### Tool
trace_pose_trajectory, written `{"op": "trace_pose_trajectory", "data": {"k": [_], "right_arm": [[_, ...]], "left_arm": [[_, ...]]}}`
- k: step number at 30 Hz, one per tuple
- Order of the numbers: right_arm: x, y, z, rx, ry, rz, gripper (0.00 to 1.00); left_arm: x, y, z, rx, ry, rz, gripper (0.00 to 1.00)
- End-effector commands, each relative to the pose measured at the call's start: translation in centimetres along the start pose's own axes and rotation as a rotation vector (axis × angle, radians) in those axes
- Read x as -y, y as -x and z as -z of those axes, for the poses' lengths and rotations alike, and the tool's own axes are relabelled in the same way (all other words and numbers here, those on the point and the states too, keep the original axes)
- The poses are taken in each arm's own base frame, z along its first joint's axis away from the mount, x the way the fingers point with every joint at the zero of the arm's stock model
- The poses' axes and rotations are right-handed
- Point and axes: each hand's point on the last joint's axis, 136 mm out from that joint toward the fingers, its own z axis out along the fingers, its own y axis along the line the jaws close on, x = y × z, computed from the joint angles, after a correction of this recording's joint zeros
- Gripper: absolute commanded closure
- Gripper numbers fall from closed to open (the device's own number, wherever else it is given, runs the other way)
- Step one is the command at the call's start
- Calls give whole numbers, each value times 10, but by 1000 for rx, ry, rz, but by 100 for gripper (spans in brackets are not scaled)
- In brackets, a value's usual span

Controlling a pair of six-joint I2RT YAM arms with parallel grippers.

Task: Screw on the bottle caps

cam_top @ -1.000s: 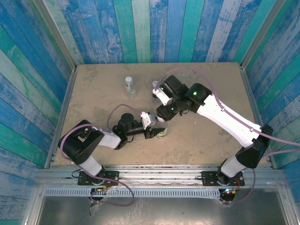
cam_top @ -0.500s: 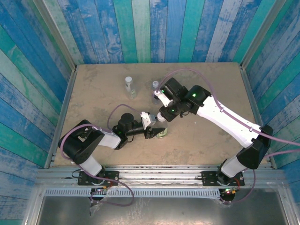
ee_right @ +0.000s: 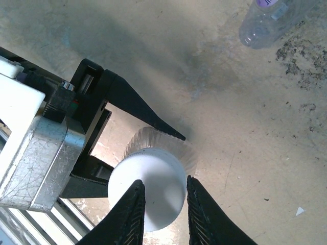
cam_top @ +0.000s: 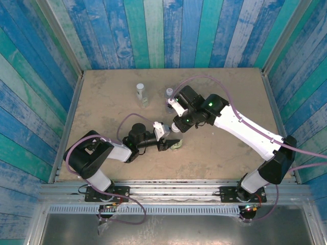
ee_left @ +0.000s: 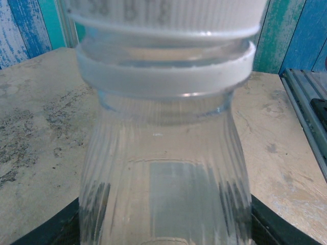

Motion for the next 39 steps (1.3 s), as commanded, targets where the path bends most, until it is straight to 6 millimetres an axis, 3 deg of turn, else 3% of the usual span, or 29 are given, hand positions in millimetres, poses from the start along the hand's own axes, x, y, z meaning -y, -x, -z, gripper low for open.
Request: {"op": "trace_pose_trajectory", "data": {"k": [1, 9, 16, 20, 32, 37, 39], "right_arm": [[9, -30, -18, -133, -30, -21, 76], [9, -39, -19, -175, -15, -46, 75], [-2, 2, 16, -14, 37, -27, 65], [3, 12, 26, 45, 8, -28, 61], [13, -22, -11, -75, -29, -62, 75], [11, -27, -16, -94, -18, -74, 76], [9, -23, -11, -77, -6, -72, 72]], "left_arm": [[1, -27, 1, -80, 2, 59, 41], [1, -28, 0, -83, -2, 62, 41], [1, -28, 0, -85, -1, 59, 41], [1, -28, 1, -83, 1, 58, 41], [3, -29, 3, -82, -3, 59, 41], [4, -29, 4, -83, -1, 60, 41], [4, -29, 4, -83, 0, 61, 41]]}}
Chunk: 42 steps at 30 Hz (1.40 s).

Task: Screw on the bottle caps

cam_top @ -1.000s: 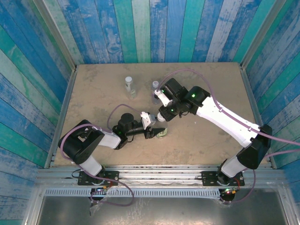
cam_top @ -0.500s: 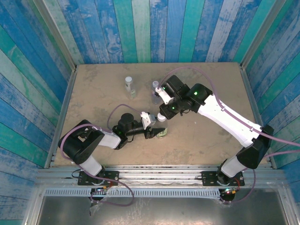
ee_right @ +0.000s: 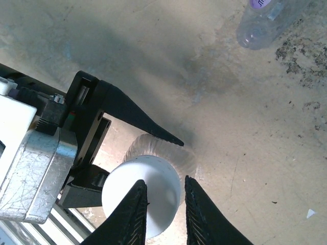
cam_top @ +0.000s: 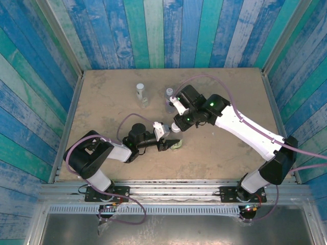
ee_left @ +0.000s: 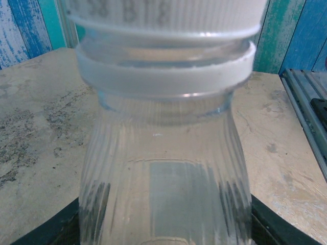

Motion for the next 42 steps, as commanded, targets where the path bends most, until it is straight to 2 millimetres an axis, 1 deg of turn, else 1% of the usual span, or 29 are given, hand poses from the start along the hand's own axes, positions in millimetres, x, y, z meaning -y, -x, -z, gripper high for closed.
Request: {"op": "trace_pose_trajectory", "data": {"k": [1, 3, 6, 9, 11, 16, 20, 24, 34, 38, 42], "right_arm": [[4, -21, -4, -78, -9, -9, 67], [-2, -12, 6, -31, 21, 12, 53], [-12, -5, 16, 22, 58, 97, 37], [-19, -10, 14, 26, 75, 201, 31], [-20, -15, 10, 14, 76, 243, 30], [-23, -14, 7, 5, 76, 282, 31], [-20, -12, 1, -9, 58, 288, 38], [-20, -11, -2, -18, 51, 293, 40], [-23, -8, -3, -21, 64, 278, 57], [-24, -12, -5, -32, 72, 273, 62], [-22, -13, -7, -46, 62, 243, 65]], "left_arm": [[3, -29, 3, -83, 0, 62, 41], [4, -29, 3, -83, -3, 60, 41], [5, -30, 4, -82, -5, 61, 41], [5, -31, 4, -86, -8, 64, 41], [6, -32, 4, -88, -11, 66, 41], [6, -32, 4, -90, -10, 68, 41], [5, -32, 4, -89, -7, 69, 41], [6, -31, 5, -88, -8, 70, 41], [6, -33, 5, -93, -7, 76, 41], [6, -33, 5, -92, -7, 75, 41], [6, -33, 5, -94, -7, 77, 41]]}}
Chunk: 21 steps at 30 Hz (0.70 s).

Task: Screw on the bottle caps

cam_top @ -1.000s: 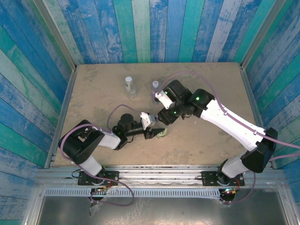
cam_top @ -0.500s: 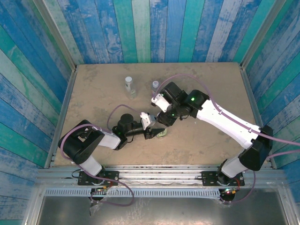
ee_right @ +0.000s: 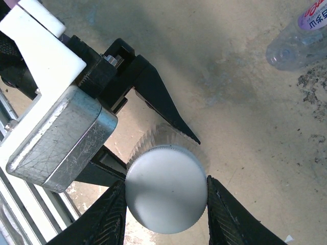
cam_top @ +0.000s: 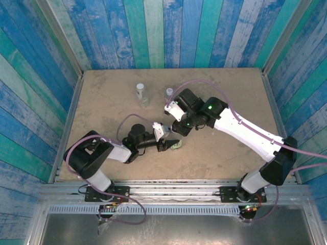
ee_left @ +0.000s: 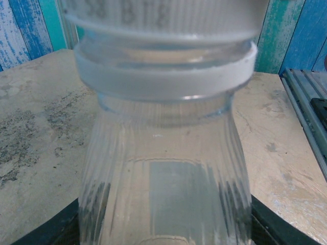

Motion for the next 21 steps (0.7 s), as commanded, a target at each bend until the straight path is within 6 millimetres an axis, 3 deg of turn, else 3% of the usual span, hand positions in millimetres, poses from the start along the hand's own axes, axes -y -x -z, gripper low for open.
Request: {"op": "trace_pose_trajectory", "data": {"k": [1, 12, 21], "right_arm": [[-3, -2, -3, -33, 8, -36, 65], [3, -16, -6, -77, -106, -305, 71], [7, -21, -4, -52, -192, -417, 69]], "left_arm": [[5, -31, 3, -95, -7, 77, 41], [4, -32, 1, -99, -9, 79, 41], [4, -32, 2, -100, -9, 77, 41]]}}
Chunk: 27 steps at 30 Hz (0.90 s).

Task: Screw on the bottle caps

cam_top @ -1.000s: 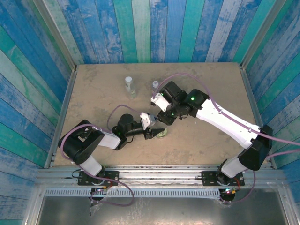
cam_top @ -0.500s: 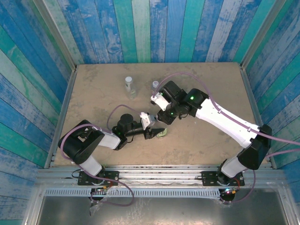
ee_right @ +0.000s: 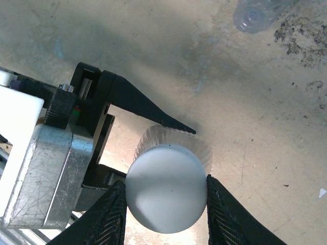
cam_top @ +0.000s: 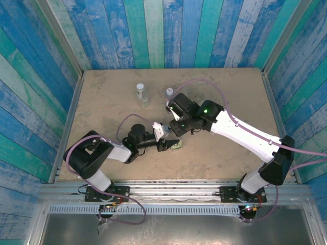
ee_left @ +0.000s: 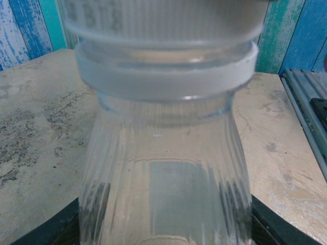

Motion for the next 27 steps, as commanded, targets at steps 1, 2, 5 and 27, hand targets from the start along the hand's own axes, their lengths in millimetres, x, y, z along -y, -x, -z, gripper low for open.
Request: {"op": "trace_pose_trajectory", "data": {"k": [1, 2, 5, 27], "right_arm": [[13, -15, -3, -40, -68, -69, 69], [12, -14, -2, -37, -62, -65, 67], [5, -8, 3, -21, -20, -12, 56], [-2, 3, 14, -38, 123, 425, 40]], "left_arm": [[4, -32, 2, -100, -10, 73, 41], [4, -32, 2, -99, -9, 73, 41], [4, -33, 2, -101, -8, 75, 41], [10, -38, 4, -109, -31, 96, 41]]}}
